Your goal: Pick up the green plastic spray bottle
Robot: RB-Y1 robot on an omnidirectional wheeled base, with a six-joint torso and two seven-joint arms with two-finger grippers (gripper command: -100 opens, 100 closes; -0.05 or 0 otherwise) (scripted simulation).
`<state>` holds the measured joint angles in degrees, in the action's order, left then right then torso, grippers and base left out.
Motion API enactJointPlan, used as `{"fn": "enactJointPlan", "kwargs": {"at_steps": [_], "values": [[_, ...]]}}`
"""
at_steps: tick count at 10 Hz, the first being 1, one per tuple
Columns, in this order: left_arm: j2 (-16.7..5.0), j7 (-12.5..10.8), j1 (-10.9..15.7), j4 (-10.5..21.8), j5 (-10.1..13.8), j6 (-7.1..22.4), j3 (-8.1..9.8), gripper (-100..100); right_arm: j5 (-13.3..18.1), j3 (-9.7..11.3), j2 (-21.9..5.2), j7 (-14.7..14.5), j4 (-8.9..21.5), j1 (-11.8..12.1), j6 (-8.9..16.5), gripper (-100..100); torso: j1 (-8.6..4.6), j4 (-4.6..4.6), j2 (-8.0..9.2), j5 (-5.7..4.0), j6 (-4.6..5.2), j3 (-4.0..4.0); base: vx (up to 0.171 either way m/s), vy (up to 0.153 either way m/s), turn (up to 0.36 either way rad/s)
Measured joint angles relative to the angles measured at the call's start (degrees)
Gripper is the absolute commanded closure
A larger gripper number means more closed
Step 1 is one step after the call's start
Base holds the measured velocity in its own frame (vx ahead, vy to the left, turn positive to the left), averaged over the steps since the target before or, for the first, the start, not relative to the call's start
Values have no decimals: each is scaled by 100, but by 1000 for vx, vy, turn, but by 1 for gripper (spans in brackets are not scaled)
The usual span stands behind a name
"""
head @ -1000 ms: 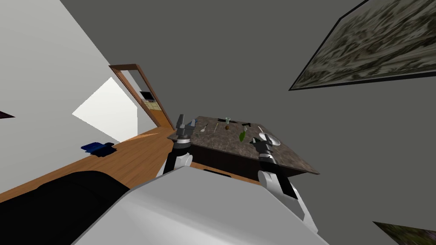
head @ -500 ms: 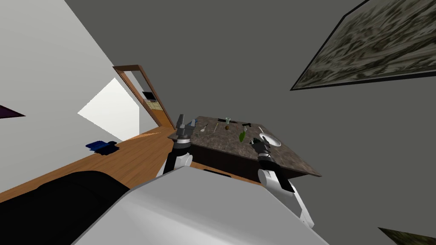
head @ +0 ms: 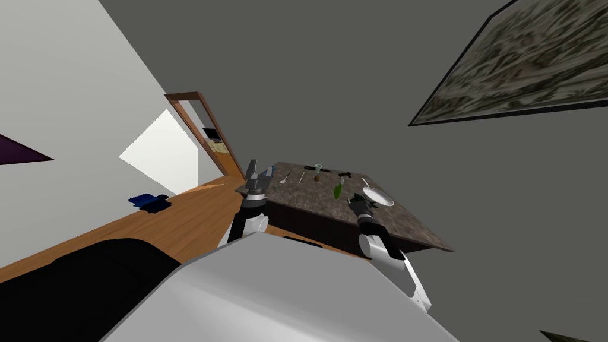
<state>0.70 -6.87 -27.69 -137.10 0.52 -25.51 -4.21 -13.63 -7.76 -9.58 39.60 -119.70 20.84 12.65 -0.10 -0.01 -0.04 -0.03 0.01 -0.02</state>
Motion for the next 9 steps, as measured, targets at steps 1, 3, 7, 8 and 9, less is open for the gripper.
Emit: {"fn": "enactJointPlan", "kwargs": {"at_steps": [1,3,7,8,9], "values": [[0,0,0,0,0,0,0,0,-19,-11,23,154,75,-75,173,-100,1,0,0,0,0,0,0,-17,37],[0,0,0,0,0,0,0,0,-94,-36,6,465,275,-184,427,-100,6,0,2,1,0,1,-3,-6,35],[0,0,0,0,0,0,0,0,-218,-141,6,1041,493,-487,935,-100,17,1,3,4,0,2,-3,13,25],[0,0,0,0,0,0,0,0,-245,-165,13,1175,536,-558,1034,-100,19,1,3,4,0,2,1,28,15],[1,0,0,0,0,0,0,0,-257,-184,35,1301,624,-659,1105,-100,22,1,1,5,0,1,-2,29,12]]}}
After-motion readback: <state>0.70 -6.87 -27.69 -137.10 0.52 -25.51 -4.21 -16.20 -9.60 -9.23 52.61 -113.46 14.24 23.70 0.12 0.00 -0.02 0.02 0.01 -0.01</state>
